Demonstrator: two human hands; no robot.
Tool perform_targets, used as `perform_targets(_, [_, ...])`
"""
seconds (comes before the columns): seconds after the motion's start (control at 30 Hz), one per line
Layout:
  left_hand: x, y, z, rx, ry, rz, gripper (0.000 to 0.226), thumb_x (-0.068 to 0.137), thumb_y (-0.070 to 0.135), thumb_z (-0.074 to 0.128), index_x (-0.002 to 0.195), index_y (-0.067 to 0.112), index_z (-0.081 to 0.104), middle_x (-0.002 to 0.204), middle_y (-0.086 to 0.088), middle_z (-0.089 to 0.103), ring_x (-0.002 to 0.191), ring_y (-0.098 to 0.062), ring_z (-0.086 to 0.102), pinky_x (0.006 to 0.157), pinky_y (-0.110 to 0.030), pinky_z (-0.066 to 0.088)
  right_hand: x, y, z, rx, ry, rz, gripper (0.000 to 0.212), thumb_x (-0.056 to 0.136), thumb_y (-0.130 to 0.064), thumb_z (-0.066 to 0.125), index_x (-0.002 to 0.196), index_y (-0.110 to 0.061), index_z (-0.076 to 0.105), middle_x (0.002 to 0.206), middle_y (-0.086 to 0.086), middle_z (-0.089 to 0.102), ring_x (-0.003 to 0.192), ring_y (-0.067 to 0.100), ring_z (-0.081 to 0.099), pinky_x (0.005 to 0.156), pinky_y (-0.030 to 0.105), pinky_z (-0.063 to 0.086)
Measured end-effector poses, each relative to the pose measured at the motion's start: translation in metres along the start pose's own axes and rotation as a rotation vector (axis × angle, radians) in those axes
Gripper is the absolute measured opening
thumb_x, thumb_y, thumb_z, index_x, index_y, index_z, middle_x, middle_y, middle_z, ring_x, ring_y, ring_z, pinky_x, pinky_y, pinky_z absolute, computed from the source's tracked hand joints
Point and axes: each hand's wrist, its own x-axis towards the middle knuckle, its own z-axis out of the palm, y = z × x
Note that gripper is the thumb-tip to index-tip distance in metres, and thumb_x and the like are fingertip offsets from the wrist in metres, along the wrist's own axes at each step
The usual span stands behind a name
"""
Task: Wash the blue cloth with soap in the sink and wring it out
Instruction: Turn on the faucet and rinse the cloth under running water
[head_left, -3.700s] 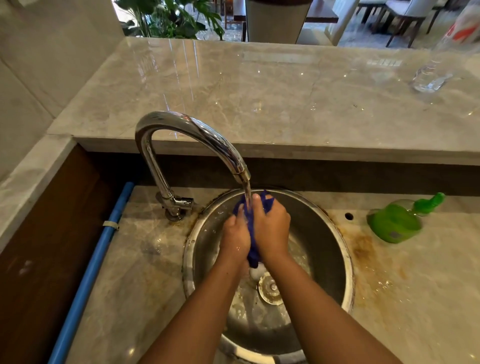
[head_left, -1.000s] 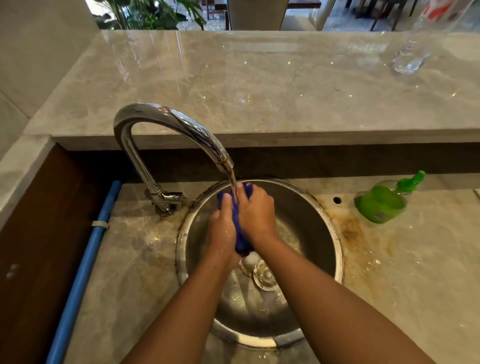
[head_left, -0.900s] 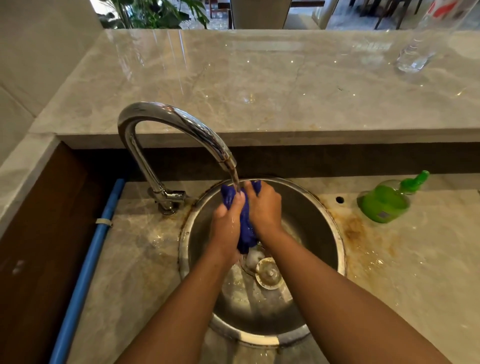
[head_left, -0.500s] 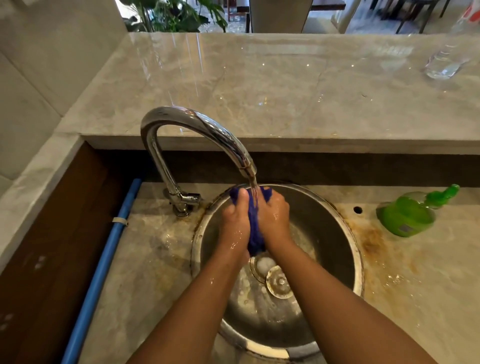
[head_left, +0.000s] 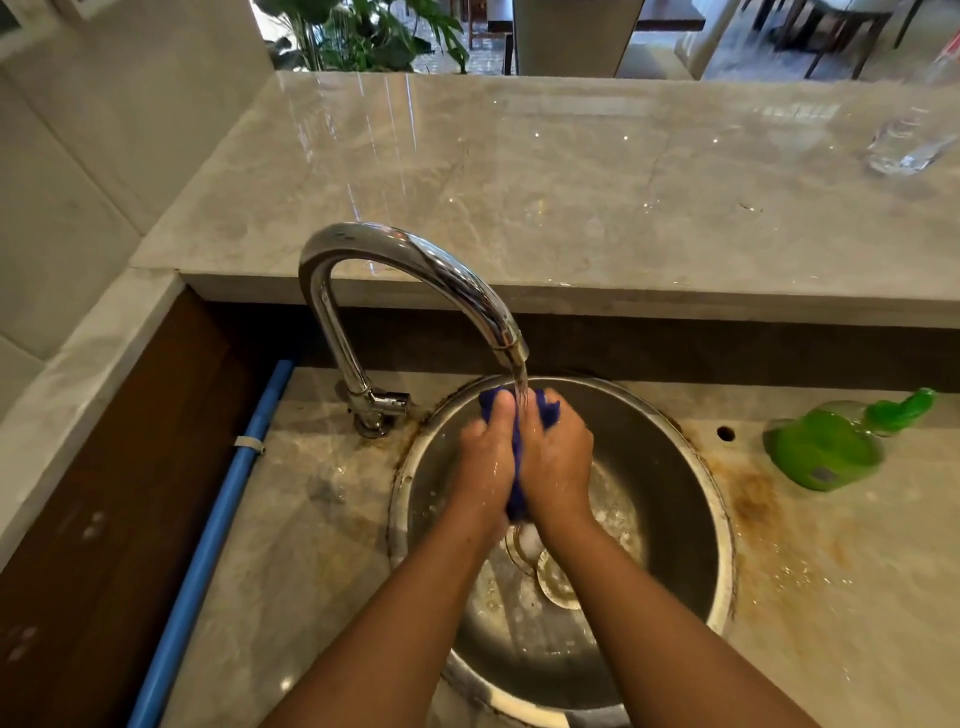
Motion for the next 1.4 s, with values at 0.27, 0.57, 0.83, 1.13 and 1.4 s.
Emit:
perform_targets(0.27, [0.013,0.008,-0.015,0.162,0.019,0.129,0.027,0.1,0.036,0.052,0.082,0.02,0.065,0.077,-0.005,0.07,0.075,-0.021,0.067,0.078,-0.037,0.055,-0.013,0.001,-0.005,0.143,-0.017,0.042,0.034,0.102,-0.033,0.052,0.077,-0.013,0.063,0.065,0.003,0.063,0.058,0.013,0.057,0.06,0.034,0.048])
perform_targets(0.57, [-0.001,-0.012,0.003,-0.175,0.013,-0.106,0.033,0.099,0.045,0.051,0.098,0.017,0.068,0.091,-0.01,0.077,0.088,-0.027,0.075,0.086,-0.049,0.059,0.035,-0.004,-0.001,-0.09,-0.023,0.002,0.039,0.101,-0.035,0.053,0.07,-0.011,0.061,0.058,-0.004,0.054,0.053,0.009,0.051,0.06,0.029,0.045])
perform_targets(0.83, [0.024,-0.008,-0.008,-0.127,0.137,-0.042,0.038,0.095,0.048,0.058,0.094,0.011,0.066,0.086,-0.012,0.073,0.08,-0.029,0.071,0.082,-0.044,0.057,-0.006,-0.012,-0.009,0.089,-0.115,-0.013,0.038,0.1,-0.031,0.056,0.071,-0.008,0.065,0.06,0.008,0.062,0.053,0.021,0.055,0.057,0.035,0.046])
perform_targets(1.13, [0.011,-0.016,-0.002,-0.22,0.031,-0.093,0.034,0.095,0.042,0.058,0.111,0.014,0.067,0.1,-0.012,0.075,0.091,-0.029,0.073,0.084,-0.049,0.059,0.024,-0.003,-0.003,-0.098,-0.054,0.067,0.039,0.099,-0.038,0.056,0.064,-0.021,0.057,0.059,-0.005,0.056,0.054,0.009,0.052,0.057,0.028,0.043])
perform_targets(1.4, [0.032,0.005,-0.012,-0.117,0.087,0.0,0.03,0.096,0.043,0.058,0.088,0.014,0.064,0.081,-0.004,0.072,0.08,-0.023,0.071,0.08,-0.039,0.059,-0.02,-0.007,-0.007,0.136,-0.057,-0.005,0.028,0.101,-0.03,0.054,0.084,-0.011,0.065,0.07,0.006,0.066,0.061,0.017,0.061,0.062,0.035,0.051])
